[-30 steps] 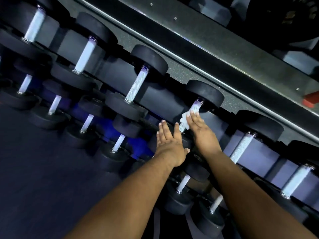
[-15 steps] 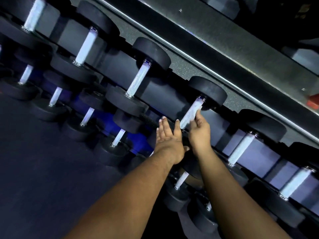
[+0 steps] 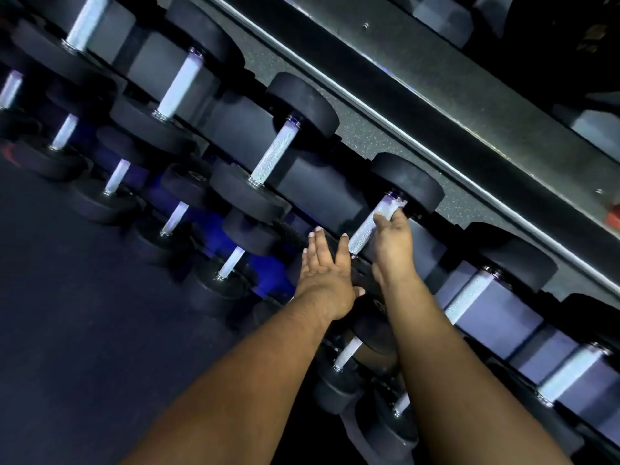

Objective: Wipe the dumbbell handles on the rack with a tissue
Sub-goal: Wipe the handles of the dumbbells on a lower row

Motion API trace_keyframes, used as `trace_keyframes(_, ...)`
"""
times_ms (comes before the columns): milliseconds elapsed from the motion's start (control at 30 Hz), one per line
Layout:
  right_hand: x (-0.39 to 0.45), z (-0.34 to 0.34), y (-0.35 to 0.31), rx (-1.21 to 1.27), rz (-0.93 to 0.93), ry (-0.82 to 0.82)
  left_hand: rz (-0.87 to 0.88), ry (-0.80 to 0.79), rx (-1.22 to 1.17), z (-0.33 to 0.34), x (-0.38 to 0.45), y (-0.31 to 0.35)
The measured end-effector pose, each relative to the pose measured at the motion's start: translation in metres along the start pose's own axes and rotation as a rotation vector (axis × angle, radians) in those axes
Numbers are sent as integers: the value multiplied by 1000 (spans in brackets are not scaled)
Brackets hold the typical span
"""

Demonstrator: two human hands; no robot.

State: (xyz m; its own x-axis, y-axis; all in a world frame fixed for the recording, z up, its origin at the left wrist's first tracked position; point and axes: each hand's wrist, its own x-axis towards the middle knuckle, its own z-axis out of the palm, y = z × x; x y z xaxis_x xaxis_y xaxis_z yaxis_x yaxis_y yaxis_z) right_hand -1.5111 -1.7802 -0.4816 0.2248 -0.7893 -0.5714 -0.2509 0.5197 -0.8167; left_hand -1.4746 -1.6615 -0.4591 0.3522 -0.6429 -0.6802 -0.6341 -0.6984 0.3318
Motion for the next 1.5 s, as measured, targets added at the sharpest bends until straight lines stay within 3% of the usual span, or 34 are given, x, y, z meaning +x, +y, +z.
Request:
trace_keyframes(67,-4,-1,7,-107,34,12,4,2,-9,1,0,-1)
trace_keyframes(200,-36,-16,25,-400,100,-169,20,1,-22,0,1,-1)
trace_keyframes(267,-27,-14,17,-270,137,-157,10,-1,-16,1,0,-2)
trace_keyframes(400,8,-1,-10,75,58,59,1,-15,3,0,0,0)
trace_keyframes(600,-30,1,5,17,195,-111,-6,-13,1,0,0,-1)
trace_keyframes(733,-2,0,-24,177,211,13,-2,-18,-10,1,-1,0)
trace_keyframes(833,18,-2,-36,308,265,-34,0,-3,-27,1,-1,-1)
trace_keyframes(1000,-2,-16,-20,114,180,-113,10,-8,-37,2,0,-3)
trace_keyframes(1233,20,-7,-29,133,295,-108,-2,-8,-11,0,-1,-1)
trace_keyframes(1433,-6,-18,-8,61,172,-159,6,10,-15,4,1,-3)
trace_keyframes(1500,0,-13,-11,54,213,-132,2,11,-15,4,0,-1)
